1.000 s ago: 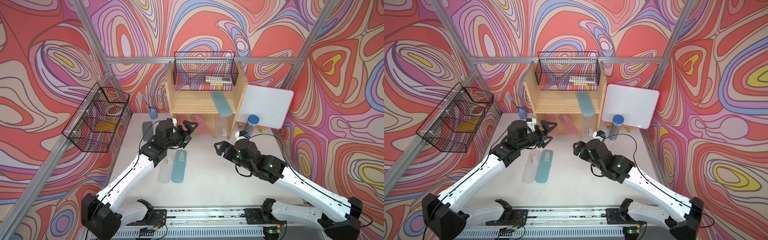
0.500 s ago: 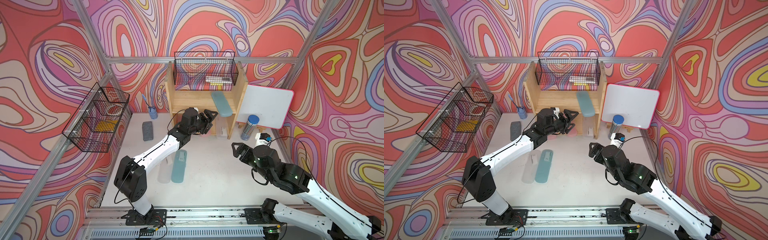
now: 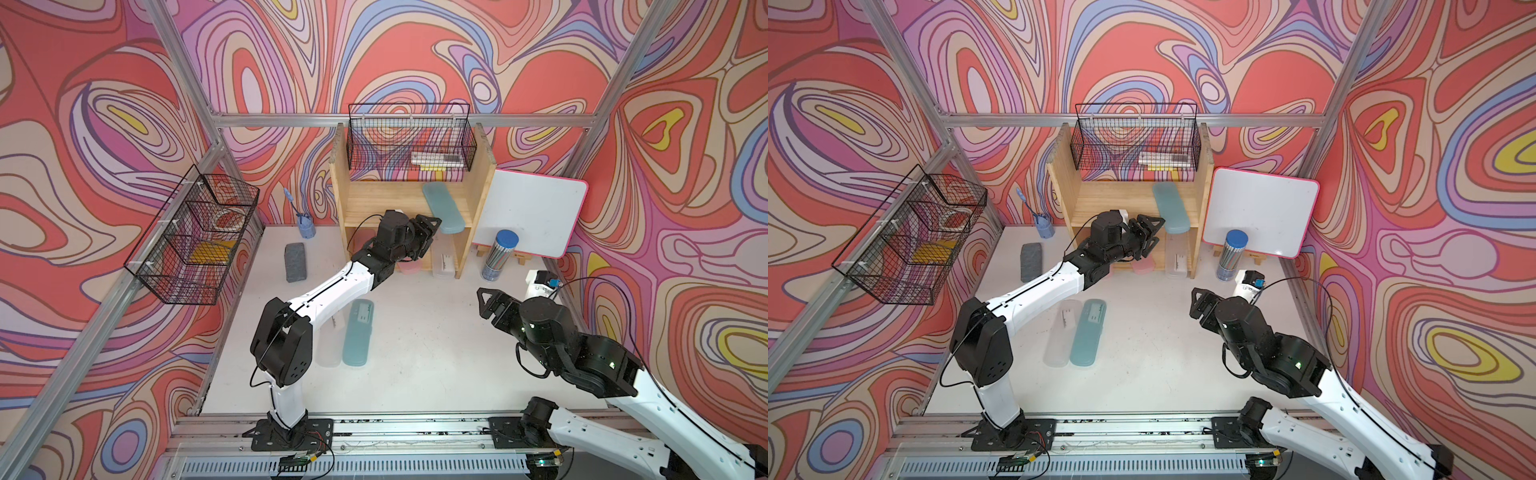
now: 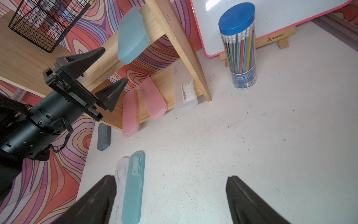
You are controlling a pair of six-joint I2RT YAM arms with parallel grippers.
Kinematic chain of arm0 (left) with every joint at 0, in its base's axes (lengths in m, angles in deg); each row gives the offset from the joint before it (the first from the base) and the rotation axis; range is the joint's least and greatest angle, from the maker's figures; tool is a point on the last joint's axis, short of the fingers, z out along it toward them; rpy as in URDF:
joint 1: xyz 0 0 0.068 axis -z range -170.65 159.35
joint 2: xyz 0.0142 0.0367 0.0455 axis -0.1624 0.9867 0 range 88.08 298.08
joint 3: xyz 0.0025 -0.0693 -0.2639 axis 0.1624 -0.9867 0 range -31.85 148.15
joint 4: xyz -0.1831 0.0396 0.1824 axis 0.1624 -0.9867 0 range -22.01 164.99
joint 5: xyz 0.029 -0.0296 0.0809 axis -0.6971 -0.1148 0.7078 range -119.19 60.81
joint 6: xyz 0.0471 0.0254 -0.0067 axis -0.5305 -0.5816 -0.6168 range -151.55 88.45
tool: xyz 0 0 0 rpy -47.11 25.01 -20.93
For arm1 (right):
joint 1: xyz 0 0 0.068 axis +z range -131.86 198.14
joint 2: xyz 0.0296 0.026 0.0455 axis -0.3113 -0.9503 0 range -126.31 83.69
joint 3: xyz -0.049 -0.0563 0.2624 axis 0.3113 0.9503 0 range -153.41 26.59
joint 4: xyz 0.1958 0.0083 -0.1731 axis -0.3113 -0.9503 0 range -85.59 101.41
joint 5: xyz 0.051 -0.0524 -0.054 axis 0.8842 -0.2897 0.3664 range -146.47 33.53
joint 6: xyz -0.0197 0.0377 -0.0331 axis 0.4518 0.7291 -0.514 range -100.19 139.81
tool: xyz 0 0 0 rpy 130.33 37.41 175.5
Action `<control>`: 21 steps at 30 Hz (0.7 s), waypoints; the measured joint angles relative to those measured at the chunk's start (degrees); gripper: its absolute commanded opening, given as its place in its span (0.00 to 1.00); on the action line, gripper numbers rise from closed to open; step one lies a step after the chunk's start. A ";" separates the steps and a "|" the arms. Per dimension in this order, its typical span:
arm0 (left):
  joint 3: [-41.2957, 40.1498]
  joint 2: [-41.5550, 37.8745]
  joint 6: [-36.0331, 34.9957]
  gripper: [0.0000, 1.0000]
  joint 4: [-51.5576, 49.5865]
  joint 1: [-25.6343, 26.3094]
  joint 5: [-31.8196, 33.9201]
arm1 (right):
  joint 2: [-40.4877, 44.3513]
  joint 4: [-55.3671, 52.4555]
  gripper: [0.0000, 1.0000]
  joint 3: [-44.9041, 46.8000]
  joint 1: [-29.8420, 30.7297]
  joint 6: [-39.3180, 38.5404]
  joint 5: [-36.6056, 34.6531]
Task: Remove the pencil cases from the shelf
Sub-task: Pick up the pencil case from the shelf.
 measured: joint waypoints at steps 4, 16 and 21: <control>2.49 2.05 0.00 0.63 0.22 0.26 0.20 | 0.55 -0.57 0.91 0.00 -0.02 0.00 -0.17; 4.96 5.44 0.07 0.48 0.63 1.36 0.90 | 2.43 -2.75 0.91 -0.11 0.00 -0.39 -1.29; 6.84 6.99 0.07 0.42 0.72 1.62 1.27 | 3.41 -3.48 0.91 -0.37 0.00 -0.46 -1.55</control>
